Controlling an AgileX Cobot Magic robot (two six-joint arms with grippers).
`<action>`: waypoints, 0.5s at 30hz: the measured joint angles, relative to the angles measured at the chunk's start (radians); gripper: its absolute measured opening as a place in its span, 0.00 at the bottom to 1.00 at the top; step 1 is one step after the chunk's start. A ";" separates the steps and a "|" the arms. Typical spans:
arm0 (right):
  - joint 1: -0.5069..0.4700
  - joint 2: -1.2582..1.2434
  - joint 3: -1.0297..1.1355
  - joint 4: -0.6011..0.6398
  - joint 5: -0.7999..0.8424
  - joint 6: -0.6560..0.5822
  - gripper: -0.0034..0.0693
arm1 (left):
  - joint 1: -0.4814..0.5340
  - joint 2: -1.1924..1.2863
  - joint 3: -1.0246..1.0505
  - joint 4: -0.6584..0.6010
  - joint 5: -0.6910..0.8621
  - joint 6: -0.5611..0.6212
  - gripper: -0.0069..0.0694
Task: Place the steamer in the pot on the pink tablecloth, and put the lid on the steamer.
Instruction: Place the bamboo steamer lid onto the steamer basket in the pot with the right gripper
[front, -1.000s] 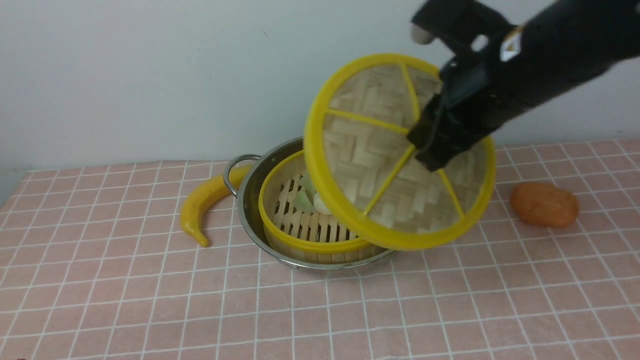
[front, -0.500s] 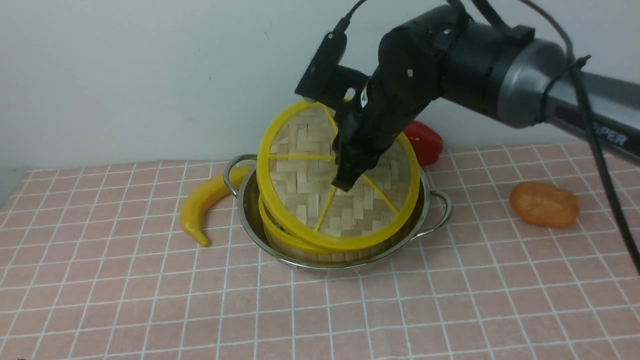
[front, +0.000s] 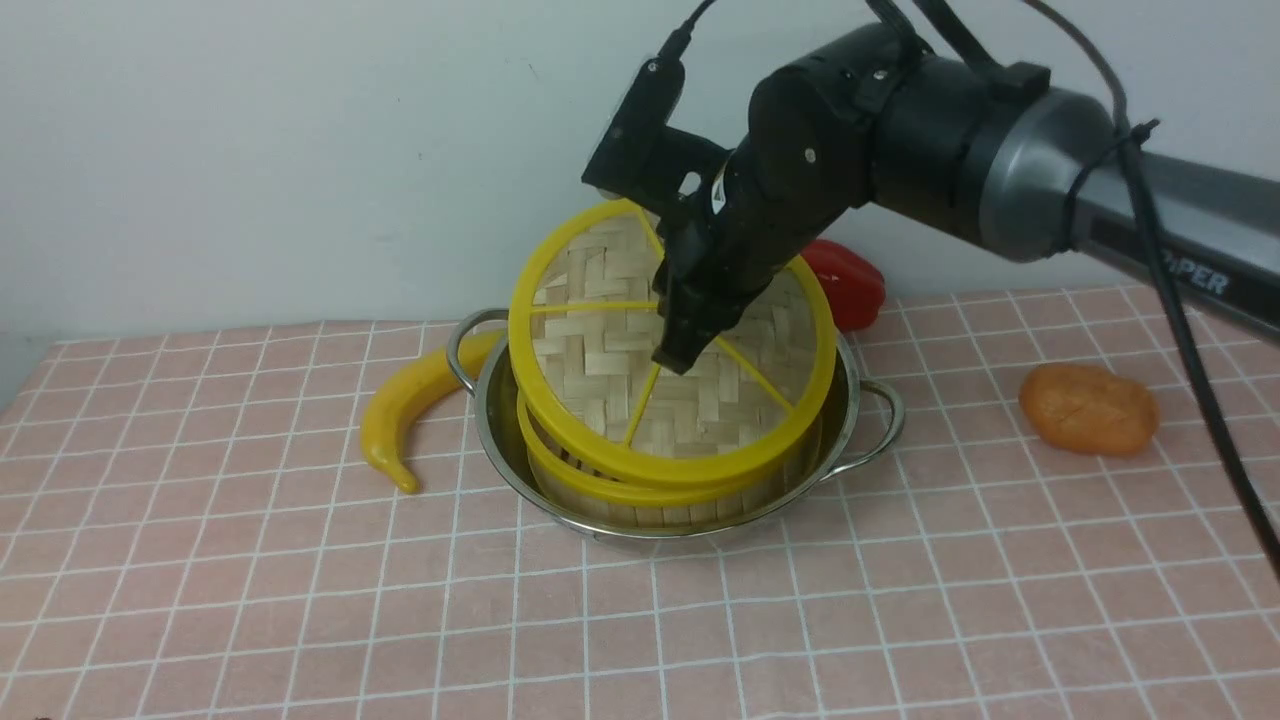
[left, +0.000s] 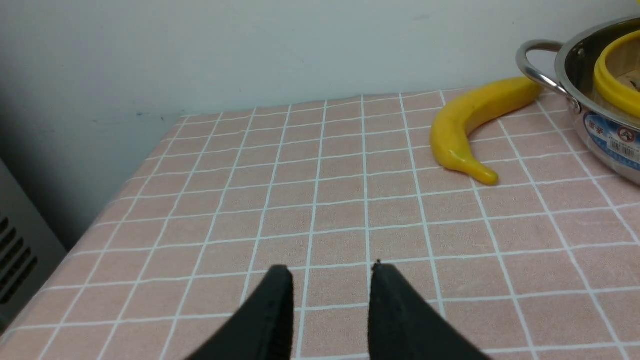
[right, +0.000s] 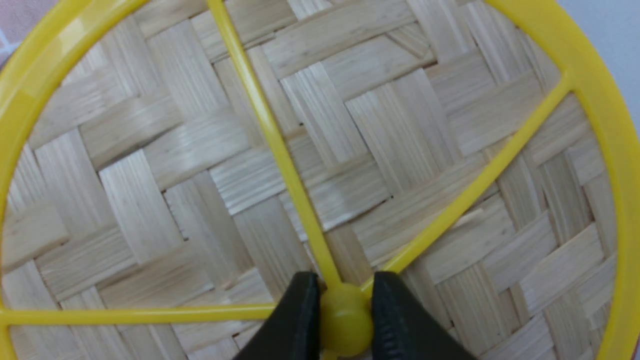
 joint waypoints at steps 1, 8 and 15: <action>0.000 0.000 0.000 0.004 0.000 0.000 0.25 | 0.000 0.000 0.000 0.000 0.000 0.000 0.37; 0.000 0.000 0.000 0.018 -0.013 -0.005 0.25 | 0.000 0.000 0.000 0.000 0.000 0.000 0.37; 0.000 0.023 0.000 0.025 -0.031 -0.010 0.25 | 0.000 0.000 0.000 0.000 0.000 0.000 0.37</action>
